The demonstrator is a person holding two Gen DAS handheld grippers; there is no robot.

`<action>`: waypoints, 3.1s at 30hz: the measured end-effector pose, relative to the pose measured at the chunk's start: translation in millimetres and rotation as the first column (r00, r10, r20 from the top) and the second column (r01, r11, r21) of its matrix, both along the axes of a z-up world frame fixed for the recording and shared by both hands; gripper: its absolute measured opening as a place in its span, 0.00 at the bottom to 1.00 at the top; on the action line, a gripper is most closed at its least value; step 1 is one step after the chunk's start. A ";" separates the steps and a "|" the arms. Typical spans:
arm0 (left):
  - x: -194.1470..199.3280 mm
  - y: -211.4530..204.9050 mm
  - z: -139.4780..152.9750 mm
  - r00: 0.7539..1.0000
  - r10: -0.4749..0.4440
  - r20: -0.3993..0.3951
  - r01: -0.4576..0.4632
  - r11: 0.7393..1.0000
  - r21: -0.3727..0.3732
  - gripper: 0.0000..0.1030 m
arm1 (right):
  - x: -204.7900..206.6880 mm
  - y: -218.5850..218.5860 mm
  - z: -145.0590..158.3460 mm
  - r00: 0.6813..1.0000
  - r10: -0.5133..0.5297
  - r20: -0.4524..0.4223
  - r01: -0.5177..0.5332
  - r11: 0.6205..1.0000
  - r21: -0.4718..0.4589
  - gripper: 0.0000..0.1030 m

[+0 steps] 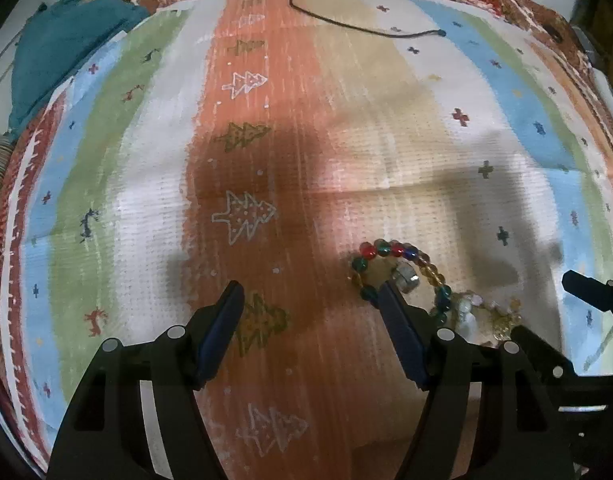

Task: Organize jewelry
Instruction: 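Move both tools toward the multicolour and white crystal bracelets, then grasp the multicolour bead bracelet with left tool while right tool grasps white crystal bracelet, then carry both bracelets to the tin and release them inside with both tools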

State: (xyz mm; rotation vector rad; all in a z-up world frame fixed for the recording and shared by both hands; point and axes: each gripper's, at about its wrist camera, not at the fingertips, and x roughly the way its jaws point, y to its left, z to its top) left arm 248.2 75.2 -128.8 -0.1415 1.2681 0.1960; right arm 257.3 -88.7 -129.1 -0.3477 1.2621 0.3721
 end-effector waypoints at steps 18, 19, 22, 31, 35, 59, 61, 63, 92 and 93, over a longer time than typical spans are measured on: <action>17.1 -1.2 -25.7 1.000 -0.018 -0.021 0.018 1.000 0.011 0.69 | 16.6 15.9 -24.5 1.000 0.029 0.002 -0.028 0.996 -0.083 0.70; 17.3 -1.8 -26.4 1.000 -0.021 -0.021 0.021 1.000 0.015 0.69 | 17.4 17.3 -25.2 0.999 0.032 0.005 -0.031 0.996 -0.087 0.70; 18.2 -4.3 -27.7 0.999 -0.027 -0.023 0.028 0.999 0.027 0.69 | 21.0 21.3 -27.1 0.999 0.035 0.012 -0.034 0.995 -0.089 0.70; 18.8 -4.7 -24.2 1.000 -0.027 -0.012 0.027 0.999 0.039 0.14 | 31.4 19.3 -24.1 0.999 0.033 0.040 -0.031 0.998 -0.063 0.16; 18.4 0.1 -22.2 1.000 -0.010 -0.006 0.010 1.000 0.028 0.09 | 30.3 18.1 -20.4 0.998 0.028 0.062 -0.026 0.999 -0.042 0.10; -13.5 -7.9 56.5 0.987 -0.008 0.163 0.013 0.999 -0.033 0.09 | 4.0 3.8 65.3 0.976 -0.035 0.216 -0.001 0.987 0.164 0.10; -16.8 -9.1 62.5 0.985 -0.010 0.174 0.016 0.999 -0.032 0.09 | 1.4 2.0 67.5 0.975 -0.040 0.220 0.001 0.985 0.174 0.10; -19.6 -10.4 67.4 0.983 -0.013 0.184 0.020 0.999 -0.033 0.09 | -1.6 -0.5 70.7 0.974 -0.046 0.223 0.005 0.983 0.184 0.10; -80.0 -32.4 119.1 0.956 -0.063 0.286 0.075 0.997 -0.031 0.09 | -48.4 -22.7 105.8 0.958 -0.083 0.274 0.011 0.967 0.253 0.10; -81.5 -33.3 119.6 0.956 -0.066 0.287 0.078 0.997 -0.030 0.09 | -51.0 -23.3 107.3 0.957 -0.081 0.277 0.008 0.967 0.255 0.10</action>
